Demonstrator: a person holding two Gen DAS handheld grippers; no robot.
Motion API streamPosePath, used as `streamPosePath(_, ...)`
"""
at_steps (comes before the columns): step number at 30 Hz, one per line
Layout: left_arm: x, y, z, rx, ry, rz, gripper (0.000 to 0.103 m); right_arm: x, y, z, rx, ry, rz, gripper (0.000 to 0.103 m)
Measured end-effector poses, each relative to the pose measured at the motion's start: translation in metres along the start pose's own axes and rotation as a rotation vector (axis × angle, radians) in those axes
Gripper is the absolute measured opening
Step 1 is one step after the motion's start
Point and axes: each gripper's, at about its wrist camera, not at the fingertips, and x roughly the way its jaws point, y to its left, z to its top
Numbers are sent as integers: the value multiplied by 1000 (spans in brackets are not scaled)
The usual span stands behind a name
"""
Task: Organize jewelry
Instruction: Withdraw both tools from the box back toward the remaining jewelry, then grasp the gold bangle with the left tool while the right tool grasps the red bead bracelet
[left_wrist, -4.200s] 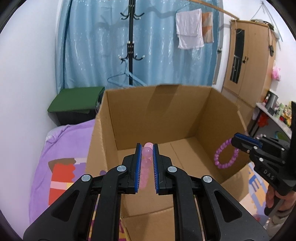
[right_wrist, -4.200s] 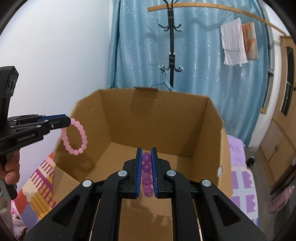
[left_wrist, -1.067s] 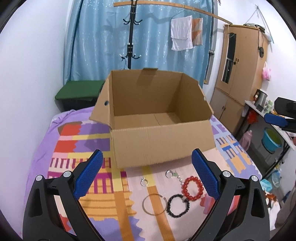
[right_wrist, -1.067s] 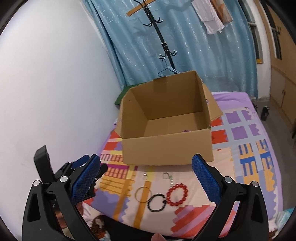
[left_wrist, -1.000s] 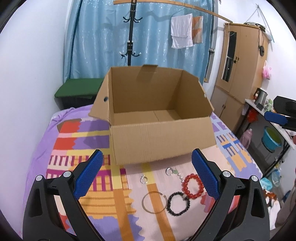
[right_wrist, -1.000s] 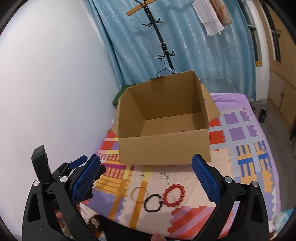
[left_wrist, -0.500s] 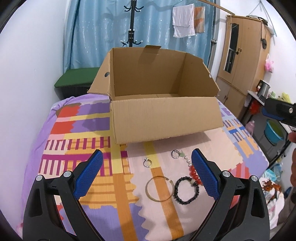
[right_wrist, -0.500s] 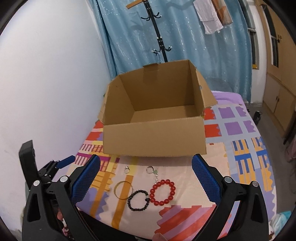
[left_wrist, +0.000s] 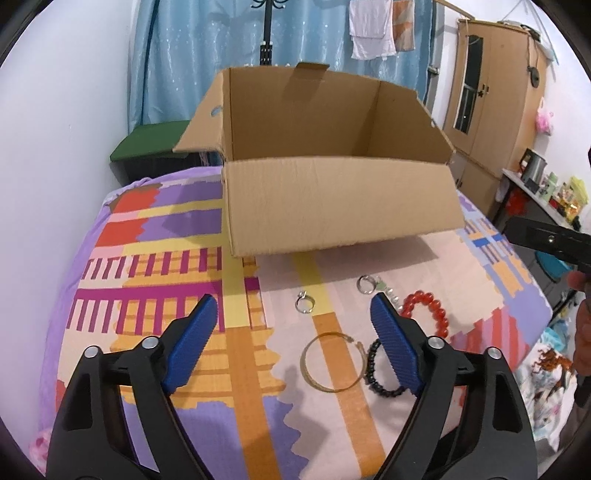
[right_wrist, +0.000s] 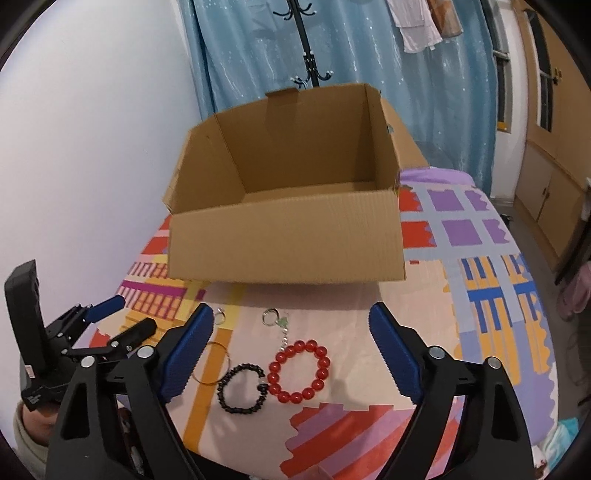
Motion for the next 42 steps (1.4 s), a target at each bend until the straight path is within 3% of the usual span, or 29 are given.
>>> streamPosePath(5, 18, 2, -9, -4, 52, -6, 64, 22, -5, -12, -8, 34, -26, 73)
streamPosePath(17, 48, 3, -24, -1, 114, -4, 64, 71, -15, -38, -38, 123, -87, 63)
streamPosePath(22, 60, -2, -30, 34, 136, 12, 53, 88, -15, -49, -83, 145, -143, 48)
streamPosePath(29, 67, -2, -34, 34, 154, -6, 49, 97, -16, -56, -84, 171, -136, 44)
streamPosePath(33, 73, -4, -39, 53, 179, -3, 32, 99, -12, -59, -109, 174, -147, 40)
streamPosePath(37, 74, -11, -42, 76, 183, -13, 29, 100, -8, -61, -137, 165, -164, 38)
streamPosePath(42, 74, -14, -44, 94, 178, -10, 22, 100, -2, -62, -165, 155, -159, 25)
